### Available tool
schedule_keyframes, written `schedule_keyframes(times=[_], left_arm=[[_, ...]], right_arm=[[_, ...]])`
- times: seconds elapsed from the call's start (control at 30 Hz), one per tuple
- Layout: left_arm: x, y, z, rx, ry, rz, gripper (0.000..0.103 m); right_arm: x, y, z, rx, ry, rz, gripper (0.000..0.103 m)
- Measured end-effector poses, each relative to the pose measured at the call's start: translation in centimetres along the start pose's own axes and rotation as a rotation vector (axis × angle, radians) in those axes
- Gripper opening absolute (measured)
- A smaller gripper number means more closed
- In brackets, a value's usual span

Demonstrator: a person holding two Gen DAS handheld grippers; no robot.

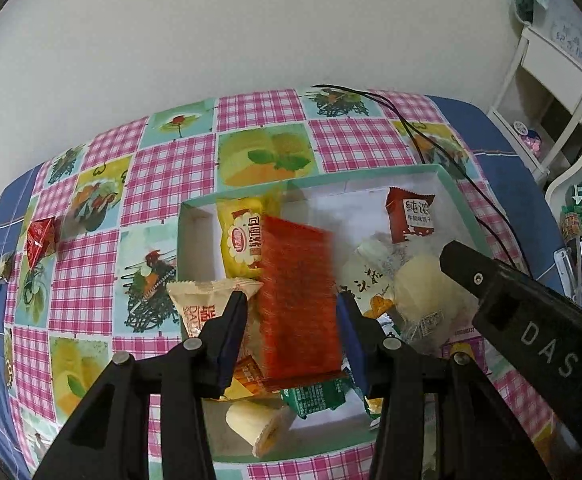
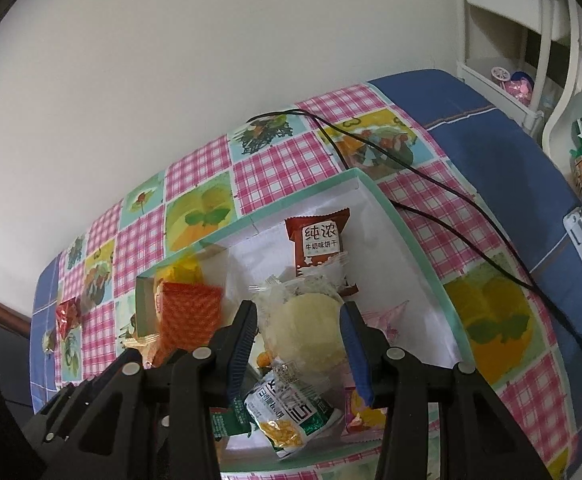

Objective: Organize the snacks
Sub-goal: 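Carry both snacks over the white tray and open both tools to release them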

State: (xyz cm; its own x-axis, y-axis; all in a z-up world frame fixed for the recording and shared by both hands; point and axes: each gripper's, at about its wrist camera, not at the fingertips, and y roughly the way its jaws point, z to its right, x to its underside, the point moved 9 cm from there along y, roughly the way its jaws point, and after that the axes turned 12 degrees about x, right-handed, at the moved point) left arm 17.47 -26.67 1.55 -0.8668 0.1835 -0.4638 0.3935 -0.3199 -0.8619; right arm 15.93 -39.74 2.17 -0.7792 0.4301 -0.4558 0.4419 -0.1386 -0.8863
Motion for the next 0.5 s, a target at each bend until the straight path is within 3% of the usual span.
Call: schedule_keyframes(times=[0.37,0.43,0.5], left_arm=[[-0.5,-1.7,-5.1,-0.018,-0.144,0.019,0.055],[-0.4,-2.0,-6.7,-0.037,-0.179,0.025,0.06],[-0.3,-2.3,-8.1,-0.055,-0.206,0.029,0.066]], right_arm=[[0.6,0.2,-0.6,0.035,-0.036,-0.027,0.048],[0.8,0.2,-1.2,0.04,-0.06,-0.034,0.053],[1.0,0.2,-1.7,0.047,-0.08,-0.035,0.065]])
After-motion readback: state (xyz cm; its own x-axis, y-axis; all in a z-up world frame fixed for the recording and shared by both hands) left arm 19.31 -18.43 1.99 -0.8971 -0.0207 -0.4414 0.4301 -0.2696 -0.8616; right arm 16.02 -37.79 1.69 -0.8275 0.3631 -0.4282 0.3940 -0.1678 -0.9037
